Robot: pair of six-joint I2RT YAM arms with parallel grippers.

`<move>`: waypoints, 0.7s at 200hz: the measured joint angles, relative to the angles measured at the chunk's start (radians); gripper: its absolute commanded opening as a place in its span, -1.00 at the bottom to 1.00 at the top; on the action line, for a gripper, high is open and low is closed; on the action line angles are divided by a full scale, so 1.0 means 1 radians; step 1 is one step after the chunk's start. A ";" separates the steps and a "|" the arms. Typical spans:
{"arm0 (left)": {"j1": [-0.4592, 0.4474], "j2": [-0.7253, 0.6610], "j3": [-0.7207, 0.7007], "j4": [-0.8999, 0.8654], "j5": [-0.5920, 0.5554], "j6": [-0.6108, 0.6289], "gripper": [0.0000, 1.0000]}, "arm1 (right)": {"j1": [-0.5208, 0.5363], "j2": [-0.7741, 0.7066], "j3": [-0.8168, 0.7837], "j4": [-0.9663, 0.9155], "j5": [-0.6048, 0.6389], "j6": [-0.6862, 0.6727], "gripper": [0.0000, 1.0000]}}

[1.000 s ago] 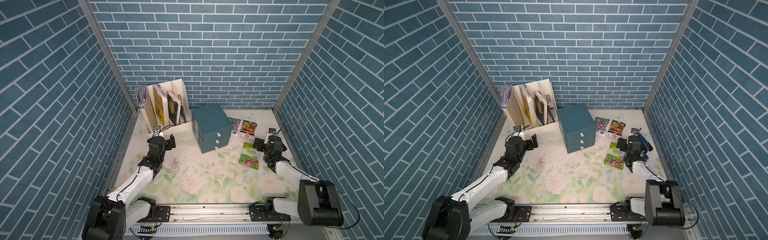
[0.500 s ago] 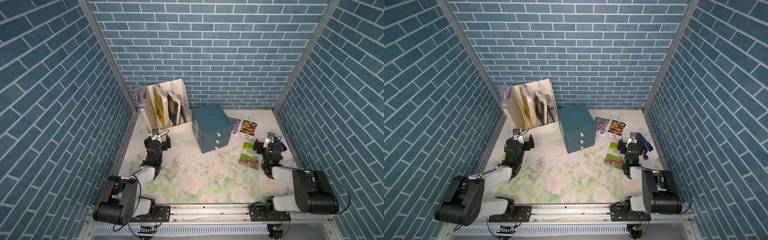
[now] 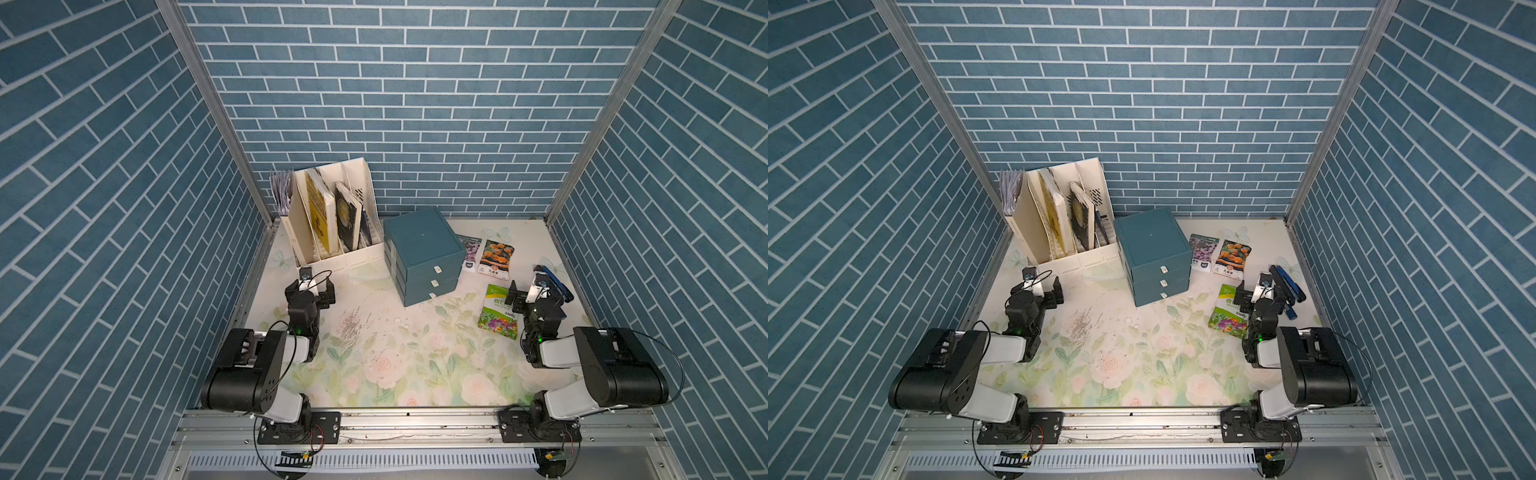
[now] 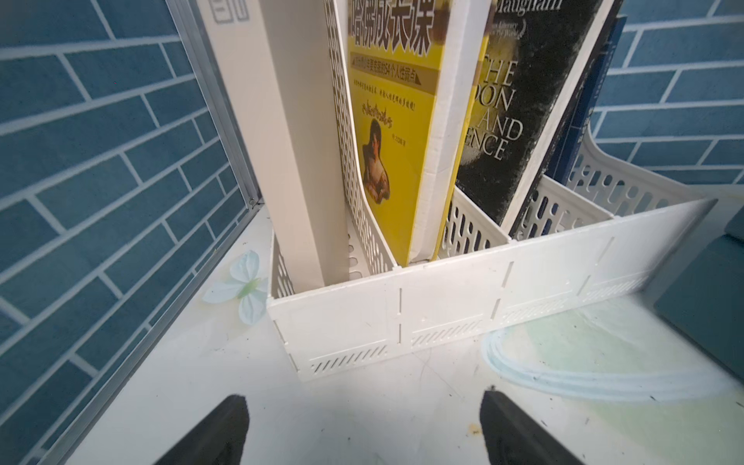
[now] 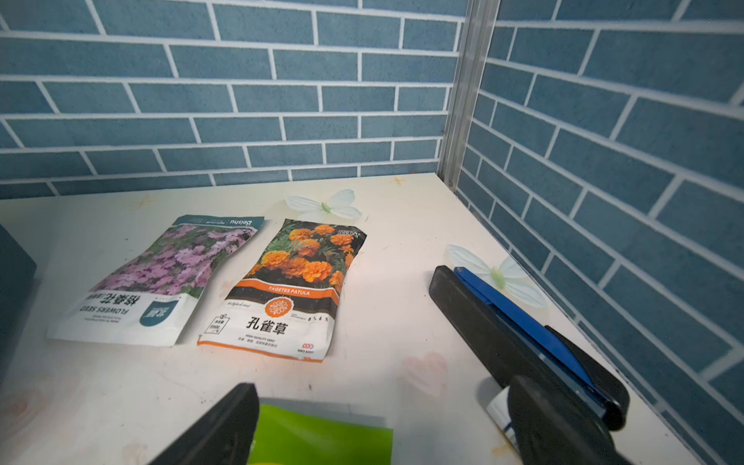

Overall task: Take the seed bags out of the drawer
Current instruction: Reset both arms

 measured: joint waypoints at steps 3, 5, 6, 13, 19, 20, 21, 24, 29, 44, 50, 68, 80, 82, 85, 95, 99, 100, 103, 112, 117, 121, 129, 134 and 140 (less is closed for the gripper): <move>0.002 0.000 -0.003 0.009 0.002 -0.002 0.91 | 0.003 0.004 -0.001 0.005 0.001 -0.003 1.00; 0.003 0.000 -0.005 0.015 0.002 -0.002 0.91 | 0.006 0.006 -0.002 0.009 0.002 -0.005 1.00; 0.003 0.000 -0.006 0.018 0.003 -0.002 0.91 | 0.007 0.007 -0.003 0.010 0.002 -0.005 1.00; 0.006 0.000 -0.013 0.036 0.008 -0.003 0.92 | 0.014 0.011 -0.004 0.022 0.005 -0.011 1.00; 0.008 0.000 -0.016 0.047 0.012 -0.004 0.92 | 0.017 0.011 -0.005 0.030 0.006 -0.015 1.00; 0.009 0.000 -0.016 0.048 0.012 -0.004 0.93 | 0.018 0.011 -0.005 0.031 0.006 -0.016 1.00; 0.009 0.000 -0.017 0.050 0.013 -0.005 0.93 | 0.018 0.011 -0.005 0.032 0.006 -0.016 1.00; 0.010 0.000 -0.018 0.054 0.014 -0.005 0.93 | 0.019 0.011 -0.005 0.037 0.006 -0.017 1.00; 0.010 0.000 -0.019 0.061 0.016 -0.006 0.94 | 0.022 0.011 -0.005 0.045 0.006 -0.018 1.00; 0.012 0.000 -0.020 0.077 0.021 -0.007 0.96 | 0.023 0.011 -0.005 0.062 0.006 -0.019 1.00; 0.012 0.000 -0.020 0.082 0.022 -0.009 0.97 | 0.023 0.011 -0.005 0.066 0.007 -0.019 1.00; 0.013 0.000 -0.020 0.090 0.027 -0.012 0.99 | 0.023 0.011 -0.005 0.074 0.009 -0.019 1.00; 0.013 0.000 -0.020 0.092 0.029 -0.014 0.99 | 0.023 0.011 -0.005 0.076 0.010 -0.019 1.00; 0.013 0.000 -0.020 0.092 0.029 -0.014 0.99 | 0.023 0.011 -0.005 0.076 0.010 -0.019 1.00; 0.013 0.000 -0.020 0.092 0.031 -0.014 0.99 | 0.023 0.011 -0.005 0.077 0.010 -0.019 1.00; 0.013 0.000 -0.020 0.092 0.032 -0.014 1.00 | 0.023 0.011 -0.005 0.078 0.010 -0.019 1.00; 0.013 0.000 -0.020 0.092 0.032 -0.014 1.00 | 0.023 0.011 -0.005 0.079 0.010 -0.019 1.00; 0.013 0.000 -0.020 0.092 0.032 -0.014 1.00 | 0.023 0.011 -0.005 0.079 0.010 -0.019 1.00; 0.013 0.000 -0.020 0.092 0.032 -0.014 1.00 | 0.023 0.011 -0.005 0.079 0.010 -0.019 1.00; 0.014 0.000 -0.020 0.092 0.033 -0.014 1.00 | 0.023 0.011 -0.005 0.080 0.010 -0.019 1.00; 0.014 0.000 -0.020 0.092 0.033 -0.014 1.00 | 0.023 0.011 -0.005 0.080 0.010 -0.019 1.00; 0.014 0.000 -0.020 0.092 0.033 -0.014 1.00 | 0.023 0.011 -0.005 0.080 0.010 -0.019 1.00; 0.014 0.000 -0.020 0.092 0.034 -0.014 1.00 | 0.023 0.011 -0.005 0.080 0.010 -0.019 1.00; 0.014 0.000 -0.020 0.092 0.034 -0.015 1.00 | 0.023 0.011 -0.005 0.080 0.010 -0.019 1.00; 0.014 0.000 -0.020 0.092 0.034 -0.015 1.00 | 0.023 0.011 -0.005 0.080 0.010 -0.019 1.00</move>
